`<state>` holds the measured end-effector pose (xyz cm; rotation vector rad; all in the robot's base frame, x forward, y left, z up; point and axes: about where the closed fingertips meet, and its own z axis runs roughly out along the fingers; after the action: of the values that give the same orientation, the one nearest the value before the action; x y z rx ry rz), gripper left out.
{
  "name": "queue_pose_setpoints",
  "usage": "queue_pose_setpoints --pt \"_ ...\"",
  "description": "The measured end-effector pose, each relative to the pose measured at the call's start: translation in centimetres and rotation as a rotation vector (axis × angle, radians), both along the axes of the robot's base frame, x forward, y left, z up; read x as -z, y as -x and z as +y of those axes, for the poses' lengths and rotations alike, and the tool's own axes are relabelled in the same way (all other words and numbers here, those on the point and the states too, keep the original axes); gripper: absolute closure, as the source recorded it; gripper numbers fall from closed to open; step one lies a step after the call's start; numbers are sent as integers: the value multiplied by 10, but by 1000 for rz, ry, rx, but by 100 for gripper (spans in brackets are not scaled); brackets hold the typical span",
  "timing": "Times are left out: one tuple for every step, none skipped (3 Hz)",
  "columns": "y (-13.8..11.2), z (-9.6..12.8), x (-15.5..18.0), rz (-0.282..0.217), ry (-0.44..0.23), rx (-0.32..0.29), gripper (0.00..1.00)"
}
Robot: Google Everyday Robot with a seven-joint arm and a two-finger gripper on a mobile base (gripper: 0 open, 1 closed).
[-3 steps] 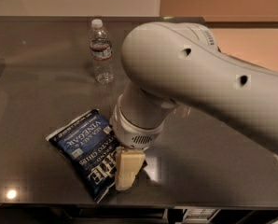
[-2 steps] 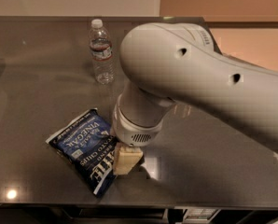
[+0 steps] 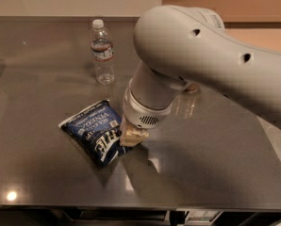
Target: Move blue chip bag near water bottle
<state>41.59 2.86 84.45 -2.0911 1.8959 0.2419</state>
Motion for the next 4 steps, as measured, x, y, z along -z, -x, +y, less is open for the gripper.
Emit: queue_pose_setpoints --pt "-36 -9 -15 -44 -16 63 100" --pt "-70 -16 -26 -92 -23 113 100" --pt "-95 -21 -32 -134 -20 154 100" --pt "-109 -27 -35 -167 -14 190 84"
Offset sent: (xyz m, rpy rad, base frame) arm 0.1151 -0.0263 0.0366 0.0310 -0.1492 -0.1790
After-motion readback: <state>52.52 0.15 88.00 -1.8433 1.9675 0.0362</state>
